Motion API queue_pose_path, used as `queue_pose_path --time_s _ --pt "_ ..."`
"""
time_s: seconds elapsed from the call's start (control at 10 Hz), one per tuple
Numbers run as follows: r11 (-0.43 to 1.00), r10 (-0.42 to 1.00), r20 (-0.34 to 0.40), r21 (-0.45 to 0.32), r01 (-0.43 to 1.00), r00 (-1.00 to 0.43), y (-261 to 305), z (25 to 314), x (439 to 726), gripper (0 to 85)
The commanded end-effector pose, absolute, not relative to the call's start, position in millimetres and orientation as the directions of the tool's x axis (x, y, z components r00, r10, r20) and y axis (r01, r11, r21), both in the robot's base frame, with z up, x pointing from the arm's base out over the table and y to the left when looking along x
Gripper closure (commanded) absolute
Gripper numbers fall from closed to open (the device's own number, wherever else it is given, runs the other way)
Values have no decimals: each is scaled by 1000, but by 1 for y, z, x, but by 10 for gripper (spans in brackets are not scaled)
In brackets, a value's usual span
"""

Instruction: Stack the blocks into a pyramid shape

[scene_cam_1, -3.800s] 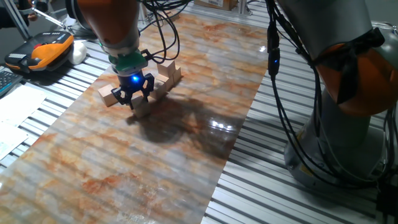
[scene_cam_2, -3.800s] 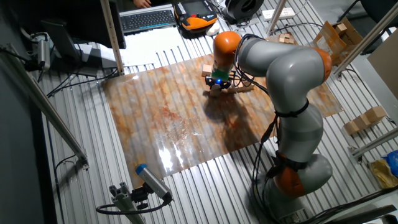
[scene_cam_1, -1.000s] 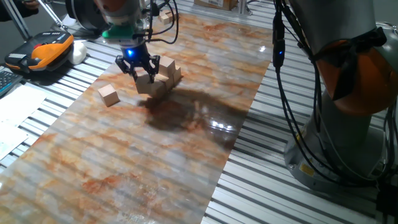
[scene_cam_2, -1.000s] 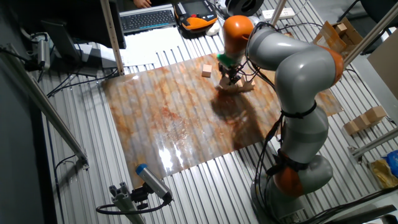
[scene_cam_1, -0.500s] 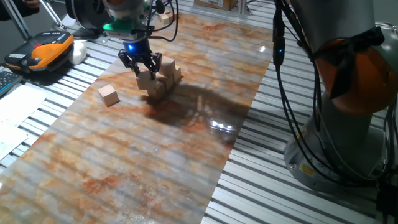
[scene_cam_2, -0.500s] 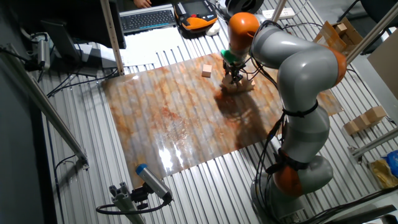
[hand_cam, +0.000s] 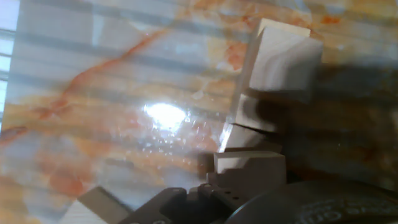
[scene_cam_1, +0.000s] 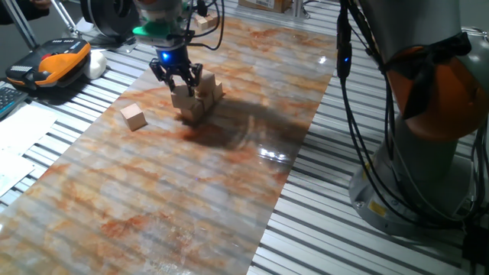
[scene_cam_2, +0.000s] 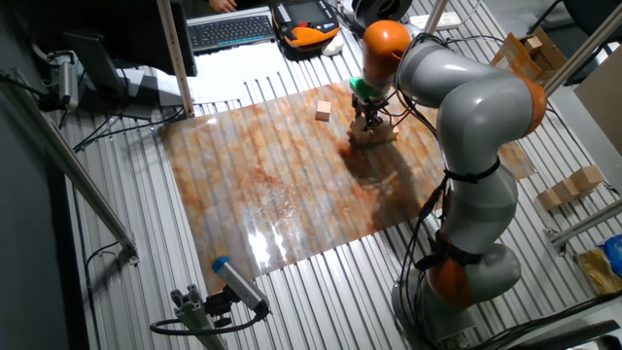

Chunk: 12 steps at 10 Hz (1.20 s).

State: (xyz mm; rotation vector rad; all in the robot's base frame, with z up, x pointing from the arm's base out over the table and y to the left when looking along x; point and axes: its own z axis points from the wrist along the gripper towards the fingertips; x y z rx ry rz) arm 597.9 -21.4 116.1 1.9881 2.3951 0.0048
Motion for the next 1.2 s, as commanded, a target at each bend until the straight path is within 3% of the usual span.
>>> queue_pose_path --time_s 0.0,1.1 --pt "159 987 -4 33 987 -159 -24 117 598 850" --pt "13 1000 -1 4 1000 -13 -37 118 600 850"
